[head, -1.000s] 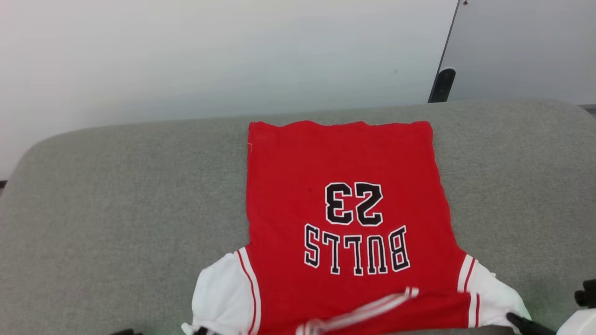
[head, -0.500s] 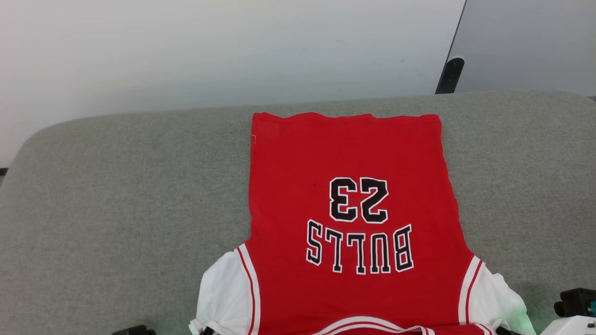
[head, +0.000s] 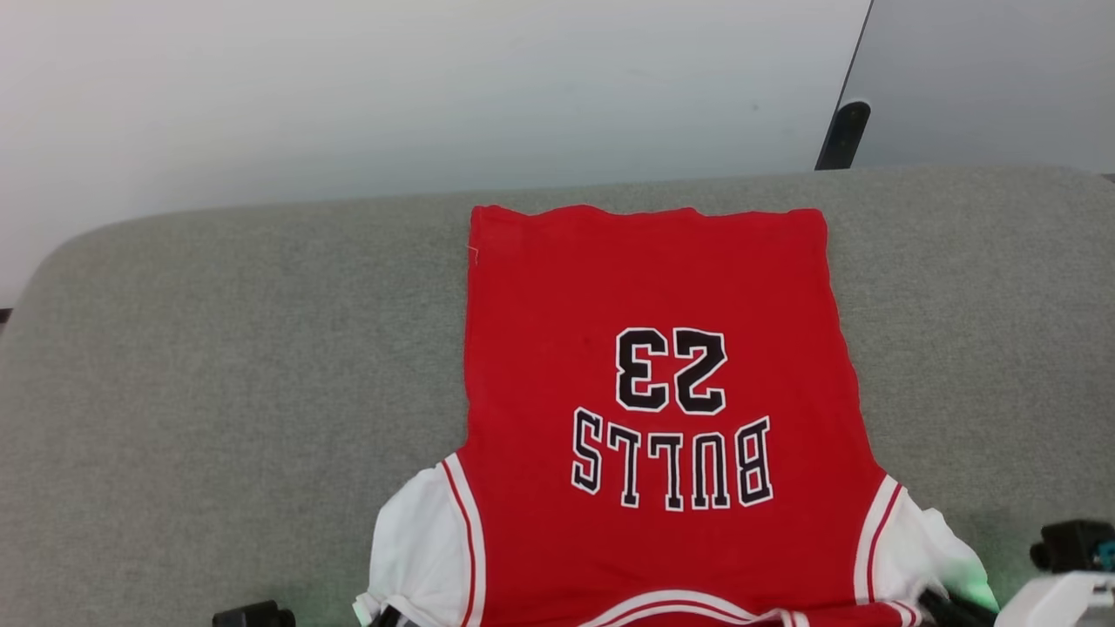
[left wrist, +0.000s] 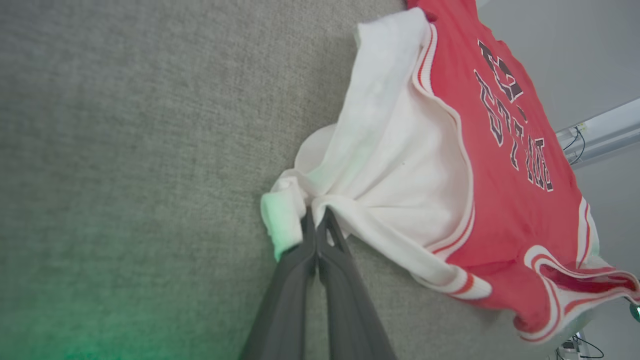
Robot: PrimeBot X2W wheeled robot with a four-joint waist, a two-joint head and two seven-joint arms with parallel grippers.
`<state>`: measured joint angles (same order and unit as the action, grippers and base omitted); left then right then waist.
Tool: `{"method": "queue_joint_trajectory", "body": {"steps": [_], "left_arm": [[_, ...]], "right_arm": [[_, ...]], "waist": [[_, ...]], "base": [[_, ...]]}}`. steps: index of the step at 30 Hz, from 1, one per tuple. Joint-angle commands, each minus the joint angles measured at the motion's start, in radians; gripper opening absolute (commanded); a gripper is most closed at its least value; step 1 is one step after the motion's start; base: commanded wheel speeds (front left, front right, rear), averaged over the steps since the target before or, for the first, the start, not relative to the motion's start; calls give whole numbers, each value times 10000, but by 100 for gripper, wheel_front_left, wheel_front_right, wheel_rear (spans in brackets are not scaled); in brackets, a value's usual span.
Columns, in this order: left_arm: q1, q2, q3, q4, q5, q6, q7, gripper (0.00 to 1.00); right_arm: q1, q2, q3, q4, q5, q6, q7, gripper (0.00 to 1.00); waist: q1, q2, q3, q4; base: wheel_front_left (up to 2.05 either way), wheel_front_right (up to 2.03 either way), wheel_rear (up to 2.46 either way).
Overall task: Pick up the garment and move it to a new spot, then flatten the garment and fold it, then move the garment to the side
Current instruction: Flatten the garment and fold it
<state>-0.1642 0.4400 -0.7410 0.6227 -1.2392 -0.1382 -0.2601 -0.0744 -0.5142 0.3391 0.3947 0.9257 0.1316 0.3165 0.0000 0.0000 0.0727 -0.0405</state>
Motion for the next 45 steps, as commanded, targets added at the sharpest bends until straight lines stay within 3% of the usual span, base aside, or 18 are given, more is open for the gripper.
{"method": "queue_joint_trajectory", "body": {"steps": [1,6,12,15,19,28,36,45], "left_arm": [[-48,-80,-107,166,65,144,142,0],[-268,25,-130,-374,358,126,68,0],[-724,20,-34,-829,801,98,18,0],[-953,77,-13,-1115,997,125,9,0],[-1325,113,-43,-1455,1232,165,27,0],[-1916,5,-66,-2263,1587,217,42,0],[-2459,-174,-333,-2461,1811,170,210,0],[-2718,-322,-595,-2364,1880,152,231,0]], "right_arm": [[-179,-75,-78,-131,21,-12,-58,100],[-144,-680,-770,-1506,-148,-11,234,100],[-282,-1409,-2255,-3232,-366,-11,1413,100],[-883,-1529,-2926,-3834,-658,-11,2130,100],[-2221,-1264,-2944,-4056,-1281,-11,3146,100],[-6020,-423,-2126,-1688,-2264,-11,5023,100],[-8664,-332,-2027,1354,-3441,-11,5909,100],[-10404,-145,-2431,3930,-4718,-11,5729,100]], "waist": [[0,0,48,-27],[0,0,310,-66],[0,0,831,36],[0,0,1239,168],[0,0,1745,486],[0,0,2637,1574],[0,0,3635,2463],[0,0,4415,2966]], "base": [[0,0,0],[0,0,0],[0,0,0],[0,0,0],[0,0,0],[0,0,0],[0,0,0],[0,0,0]]}}
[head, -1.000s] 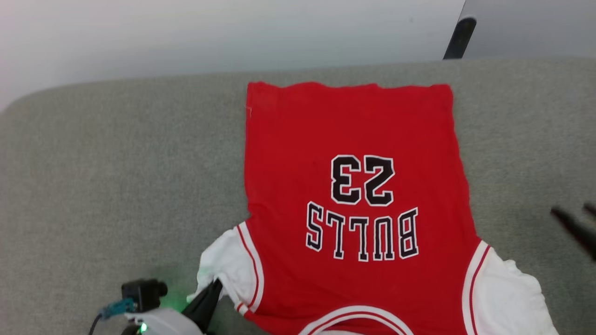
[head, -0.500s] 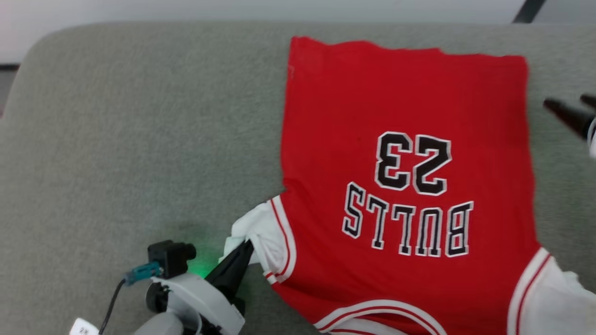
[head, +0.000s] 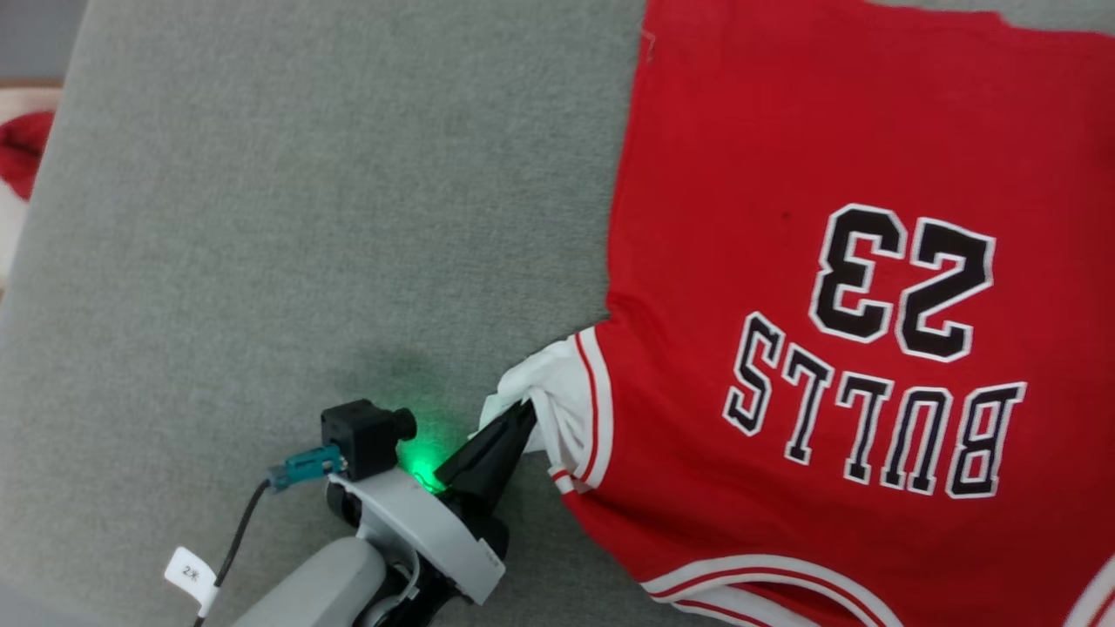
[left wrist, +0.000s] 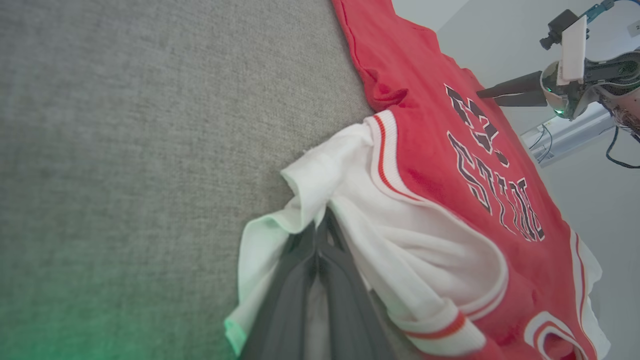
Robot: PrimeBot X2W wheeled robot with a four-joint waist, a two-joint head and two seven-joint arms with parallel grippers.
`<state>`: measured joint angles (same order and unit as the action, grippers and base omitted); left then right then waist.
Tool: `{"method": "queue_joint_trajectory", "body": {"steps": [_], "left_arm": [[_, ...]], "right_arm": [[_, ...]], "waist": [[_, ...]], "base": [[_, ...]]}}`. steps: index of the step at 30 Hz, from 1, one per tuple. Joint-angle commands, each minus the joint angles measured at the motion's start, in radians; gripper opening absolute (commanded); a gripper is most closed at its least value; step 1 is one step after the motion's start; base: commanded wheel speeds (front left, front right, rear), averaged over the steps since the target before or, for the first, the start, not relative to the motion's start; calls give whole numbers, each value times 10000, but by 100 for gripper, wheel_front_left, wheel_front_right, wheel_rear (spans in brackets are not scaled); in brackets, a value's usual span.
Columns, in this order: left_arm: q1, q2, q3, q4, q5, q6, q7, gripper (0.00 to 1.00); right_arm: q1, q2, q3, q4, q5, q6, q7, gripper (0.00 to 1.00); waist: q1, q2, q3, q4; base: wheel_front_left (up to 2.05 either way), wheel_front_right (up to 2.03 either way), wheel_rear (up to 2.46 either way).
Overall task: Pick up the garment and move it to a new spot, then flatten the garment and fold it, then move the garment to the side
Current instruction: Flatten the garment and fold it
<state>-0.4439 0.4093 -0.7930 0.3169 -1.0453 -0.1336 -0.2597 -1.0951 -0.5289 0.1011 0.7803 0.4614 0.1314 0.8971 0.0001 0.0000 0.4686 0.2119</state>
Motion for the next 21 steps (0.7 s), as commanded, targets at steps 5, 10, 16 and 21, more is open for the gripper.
{"method": "queue_joint_trajectory", "body": {"steps": [5,10,16,21], "left_arm": [[22,4,-110,664,-36,133,190,0],[84,9,-134,611,-57,133,144,0],[56,-126,-112,634,-165,123,118,0],[99,-215,7,624,-347,97,86,0]], "right_arm": [[-532,344,32,1131,-639,-9,-170,100],[-781,535,159,1686,-852,2,-223,0],[-987,406,218,2012,-1049,-9,-789,0],[-634,425,217,2215,-694,-12,-1402,0]], "waist": [[-1,0,635,500],[-1,0,631,462],[-1,0,460,269],[-1,0,-156,19]], "base": [[0,0,0],[0,0,0],[0,0,0],[0,0,0]]}}
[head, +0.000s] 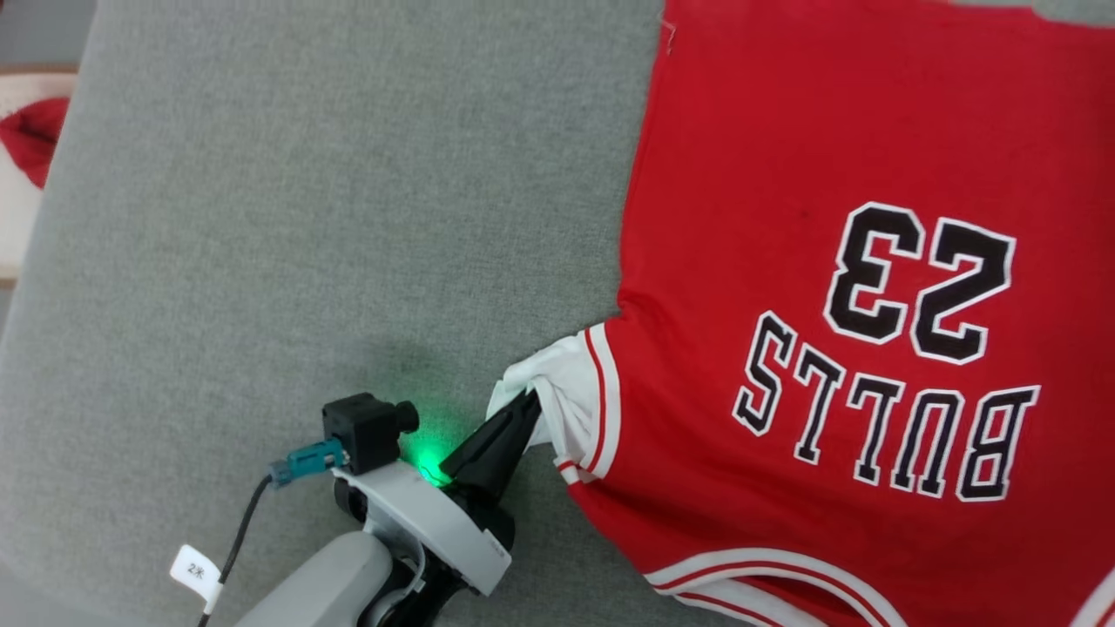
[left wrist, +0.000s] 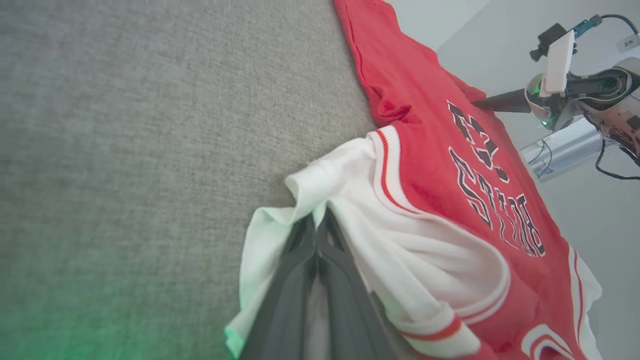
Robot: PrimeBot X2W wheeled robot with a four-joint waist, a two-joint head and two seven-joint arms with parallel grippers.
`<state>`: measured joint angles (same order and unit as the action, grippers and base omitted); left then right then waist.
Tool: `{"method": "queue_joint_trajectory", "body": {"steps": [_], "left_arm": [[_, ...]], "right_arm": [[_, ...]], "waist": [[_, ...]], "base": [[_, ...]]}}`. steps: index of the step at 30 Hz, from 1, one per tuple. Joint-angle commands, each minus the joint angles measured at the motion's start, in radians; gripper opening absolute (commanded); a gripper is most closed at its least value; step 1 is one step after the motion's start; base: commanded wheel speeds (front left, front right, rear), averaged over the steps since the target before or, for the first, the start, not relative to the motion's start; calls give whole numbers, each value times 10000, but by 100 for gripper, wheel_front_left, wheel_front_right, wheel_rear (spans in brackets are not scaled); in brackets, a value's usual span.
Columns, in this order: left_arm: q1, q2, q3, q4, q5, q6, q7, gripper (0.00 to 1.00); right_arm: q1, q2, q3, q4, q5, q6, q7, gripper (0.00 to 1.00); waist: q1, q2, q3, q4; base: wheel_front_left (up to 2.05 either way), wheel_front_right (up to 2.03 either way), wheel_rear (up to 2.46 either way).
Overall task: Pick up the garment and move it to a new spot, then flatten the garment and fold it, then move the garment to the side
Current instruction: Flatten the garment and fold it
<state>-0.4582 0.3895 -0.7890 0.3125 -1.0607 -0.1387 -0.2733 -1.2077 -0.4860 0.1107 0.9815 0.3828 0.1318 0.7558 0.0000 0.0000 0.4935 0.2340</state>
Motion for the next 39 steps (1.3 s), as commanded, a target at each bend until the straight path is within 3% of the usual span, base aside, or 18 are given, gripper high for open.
{"method": "queue_joint_trajectory", "body": {"steps": [1,10,25,39], "left_arm": [[276,16,-35,694,-198,147,214,0],[776,175,-25,765,-282,105,140,0],[1652,401,487,1196,-216,205,105,0],[2704,355,1029,997,-34,404,104,0]], "right_arm": [[666,7,217,200,189,-16,-85,0],[2258,-395,1350,-592,1461,-16,-134,0],[6066,-1410,2715,-3714,3612,-14,-630,0],[9767,-1429,1913,-5683,4113,-14,-905,0]], "waist": [[0,0,-581,-274],[0,0,-1749,-966],[0,0,-3450,-2085],[0,0,-4410,-2793]], "base": [[0,0,0],[0,0,0],[0,0,0],[0,0,0]]}}
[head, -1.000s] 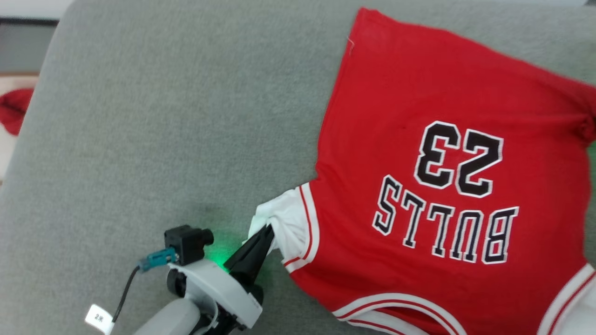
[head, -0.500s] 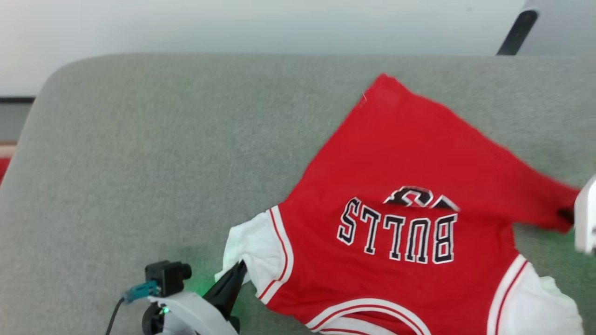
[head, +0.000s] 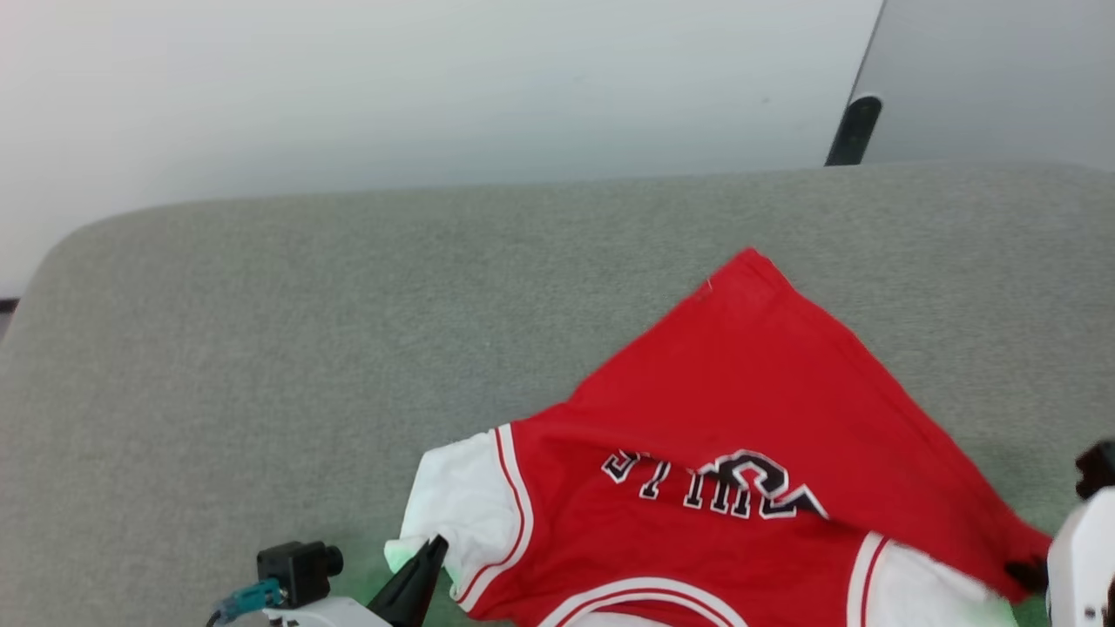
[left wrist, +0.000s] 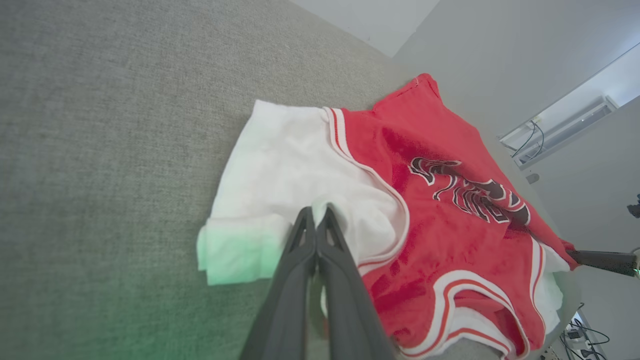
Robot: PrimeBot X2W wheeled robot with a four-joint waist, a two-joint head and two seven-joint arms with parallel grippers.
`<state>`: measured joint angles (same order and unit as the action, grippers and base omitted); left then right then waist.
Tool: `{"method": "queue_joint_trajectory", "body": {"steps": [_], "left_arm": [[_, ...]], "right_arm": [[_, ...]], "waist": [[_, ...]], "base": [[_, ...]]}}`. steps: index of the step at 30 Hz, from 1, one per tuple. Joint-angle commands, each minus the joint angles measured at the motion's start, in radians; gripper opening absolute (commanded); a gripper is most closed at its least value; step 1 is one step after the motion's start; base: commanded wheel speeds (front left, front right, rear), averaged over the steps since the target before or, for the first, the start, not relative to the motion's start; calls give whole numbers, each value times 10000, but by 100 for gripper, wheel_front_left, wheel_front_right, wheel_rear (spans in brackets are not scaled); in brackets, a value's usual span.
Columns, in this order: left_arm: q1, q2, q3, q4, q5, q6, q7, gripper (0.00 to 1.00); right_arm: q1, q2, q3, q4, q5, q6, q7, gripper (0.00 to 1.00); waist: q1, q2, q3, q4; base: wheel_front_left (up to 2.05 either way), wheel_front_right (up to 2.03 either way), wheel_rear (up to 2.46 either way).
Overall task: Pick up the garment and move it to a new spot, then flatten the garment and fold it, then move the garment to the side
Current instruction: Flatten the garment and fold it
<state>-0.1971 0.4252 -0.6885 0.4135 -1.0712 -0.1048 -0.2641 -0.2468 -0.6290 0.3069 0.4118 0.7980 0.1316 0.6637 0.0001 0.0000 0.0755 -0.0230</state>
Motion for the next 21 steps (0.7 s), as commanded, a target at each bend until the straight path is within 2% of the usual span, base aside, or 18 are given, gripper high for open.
{"method": "queue_joint_trajectory", "body": {"steps": [1,6,13,18,19,20,21], "left_arm": [[140,2,50,-26,85,77,11,0],[219,53,143,-84,123,95,11,0],[319,56,112,-92,179,134,10,0],[394,55,129,-87,132,147,11,0],[393,44,127,-95,129,146,9,0],[394,35,118,-108,131,142,9,0],[403,33,111,-115,135,139,11,0]], "right_arm": [[419,21,-135,-156,-59,-12,52,0],[1489,225,-677,-935,-326,-12,231,0],[2842,848,-1165,-1814,-775,-13,736,0],[3340,1214,-1545,-2200,-1098,-13,748,0],[3322,1280,-1693,-2276,-1204,-13,587,28],[3288,1380,-1844,-2320,-1286,-13,442,45],[3252,1471,-1974,-2368,-1373,-13,341,100]], "waist": [[-1,0,-264,-262],[-1,0,-258,-445],[-1,0,-294,-573],[-1,0,-361,-608],[-1,0,-375,-609],[-1,0,-385,-602],[-1,0,-390,-596]], "base": [[0,0,0],[0,0,0],[0,0,0],[0,0,0],[0,0,0],[0,0,0],[0,0,0]]}}
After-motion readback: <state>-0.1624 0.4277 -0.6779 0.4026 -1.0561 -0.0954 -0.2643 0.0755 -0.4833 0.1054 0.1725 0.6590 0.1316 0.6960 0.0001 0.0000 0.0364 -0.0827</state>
